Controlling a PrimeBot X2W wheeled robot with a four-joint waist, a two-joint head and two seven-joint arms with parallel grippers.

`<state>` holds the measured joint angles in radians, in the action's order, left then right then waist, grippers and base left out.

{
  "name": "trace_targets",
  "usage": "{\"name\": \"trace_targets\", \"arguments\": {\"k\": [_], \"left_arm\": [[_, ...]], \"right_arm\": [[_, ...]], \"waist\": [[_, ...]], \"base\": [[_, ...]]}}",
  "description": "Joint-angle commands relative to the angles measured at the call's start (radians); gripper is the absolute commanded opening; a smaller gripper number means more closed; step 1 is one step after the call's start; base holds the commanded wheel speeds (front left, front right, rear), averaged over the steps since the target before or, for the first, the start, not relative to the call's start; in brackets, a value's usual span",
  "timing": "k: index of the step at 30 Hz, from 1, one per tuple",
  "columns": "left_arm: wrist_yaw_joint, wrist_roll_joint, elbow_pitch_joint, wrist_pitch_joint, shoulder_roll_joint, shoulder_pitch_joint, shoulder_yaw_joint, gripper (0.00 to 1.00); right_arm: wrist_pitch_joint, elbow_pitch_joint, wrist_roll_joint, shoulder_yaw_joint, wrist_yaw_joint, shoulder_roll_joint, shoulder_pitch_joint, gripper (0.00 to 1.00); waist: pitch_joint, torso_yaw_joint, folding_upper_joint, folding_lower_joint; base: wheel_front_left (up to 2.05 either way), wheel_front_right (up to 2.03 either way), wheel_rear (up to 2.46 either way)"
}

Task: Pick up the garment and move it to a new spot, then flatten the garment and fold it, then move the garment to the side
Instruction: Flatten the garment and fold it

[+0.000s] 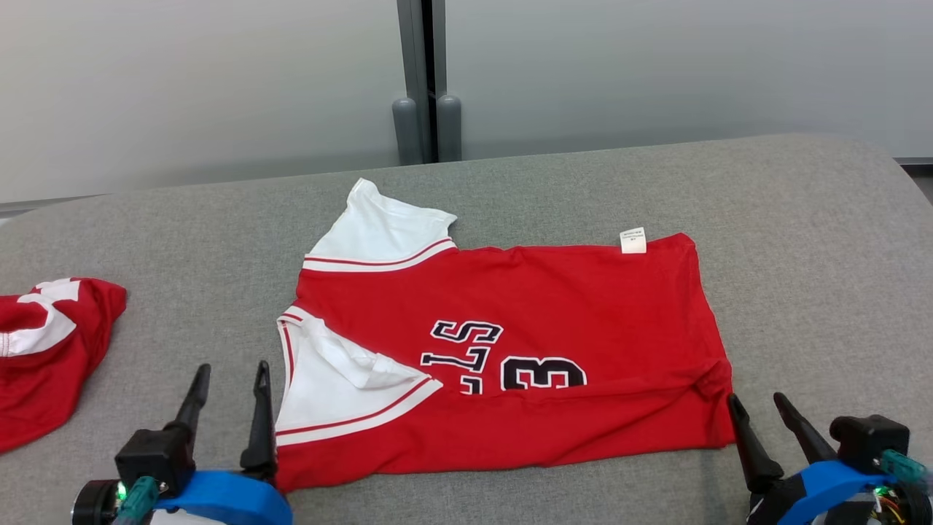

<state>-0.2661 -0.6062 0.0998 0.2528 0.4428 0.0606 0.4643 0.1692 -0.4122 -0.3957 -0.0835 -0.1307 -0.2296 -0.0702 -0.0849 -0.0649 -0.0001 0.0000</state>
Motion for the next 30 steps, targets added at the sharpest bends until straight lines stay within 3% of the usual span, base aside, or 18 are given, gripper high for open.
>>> {"name": "trace_targets", "arguments": {"k": [1,4,12,19,20,21,22,23,25,26,27,28,30], "left_arm": [[0.020,-0.011,0.031,-0.048,0.004,0.013,0.024,1.00],[0.048,-0.037,0.092,-0.143,0.007,0.026,0.059,1.00],[0.098,-0.094,0.191,-0.314,0.007,0.043,0.112,1.00],[0.143,-0.130,0.227,-0.381,0.007,0.059,0.130,1.00],[0.143,-0.130,0.236,-0.384,0.007,0.064,0.131,1.00],[0.143,-0.130,0.236,-0.384,0.007,0.064,0.131,1.00],[0.145,-0.135,0.244,-0.388,0.004,0.068,0.130,1.00],[0.150,-0.143,0.254,-0.401,0.000,0.068,0.132,1.00],[0.161,-0.148,0.268,-0.424,0.000,0.070,0.146,0.98],[0.166,-0.156,0.266,-0.421,-0.003,0.073,0.143,0.98],[0.169,-0.157,0.264,-0.418,-0.003,0.075,0.139,0.32],[0.170,-0.157,0.262,-0.418,0.001,0.075,0.137,0.00],[0.167,-0.157,0.251,-0.409,0.013,0.071,0.129,0.00]], "right_arm": [[-0.053,-0.042,0.010,-0.018,0.000,-0.005,-0.033,1.00],[-0.115,-0.126,0.031,-0.040,0.000,-0.003,-0.076,1.00],[-0.150,-0.248,0.052,-0.032,0.000,0.020,-0.124,1.00],[-0.166,-0.285,0.042,-0.065,0.000,0.031,-0.141,1.00],[-0.166,-0.288,0.039,-0.071,0.000,0.031,-0.143,0.86],[-0.166,-0.288,0.039,-0.071,0.000,0.031,-0.143,0.86],[-0.167,-0.291,0.033,-0.077,0.000,0.031,-0.145,0.52],[-0.169,-0.296,0.028,-0.086,0.000,0.031,-0.147,0.44],[-0.170,-0.301,0.021,-0.100,0.000,0.029,-0.152,0.00],[-0.167,-0.301,0.019,-0.105,0.000,0.026,-0.153,0.00],[-0.155,-0.298,0.016,-0.105,0.000,0.021,-0.155,0.00],[-0.145,-0.294,0.014,-0.104,0.000,0.013,-0.157,0.00],[-0.130,-0.285,0.007,-0.102,0.000,0.001,-0.155,0.00]], "waist": [[-0.003,0.006,0.0001,0.0000],[-0.014,0.018,0.0001,0.0000],[-0.027,0.025,0.0001,0.0000],[-0.038,0.014,0.0001,0.0000],[-0.039,0.013,0.0001,0.0000],[-0.039,0.013,0.0001,0.0000],[-0.039,0.012,0.0001,0.0000],[-0.039,0.011,0.0001,0.0000],[-0.037,0.008,0.0001,0.0000],[-0.036,0.007,0.0001,0.0000],[-0.035,0.007,0.0001,0.0000],[-0.033,0.007,0.0001,0.0000],[-0.026,0.008,0.0001,0.0000]], "base": [[0.00,0.00,0.00],[0.00,0.00,0.00],[0.00,0.00,0.00],[0.00,0.00,0.00],[0.00,0.00,0.00],[0.00,0.00,0.00],[0.00,0.00,0.00],[0.00,0.00,0.00],[0.00,0.00,0.00],[0.00,0.00,0.00],[0.00,0.00,0.00],[0.00,0.00,0.00],[0.00,0.00,0.00]]}}
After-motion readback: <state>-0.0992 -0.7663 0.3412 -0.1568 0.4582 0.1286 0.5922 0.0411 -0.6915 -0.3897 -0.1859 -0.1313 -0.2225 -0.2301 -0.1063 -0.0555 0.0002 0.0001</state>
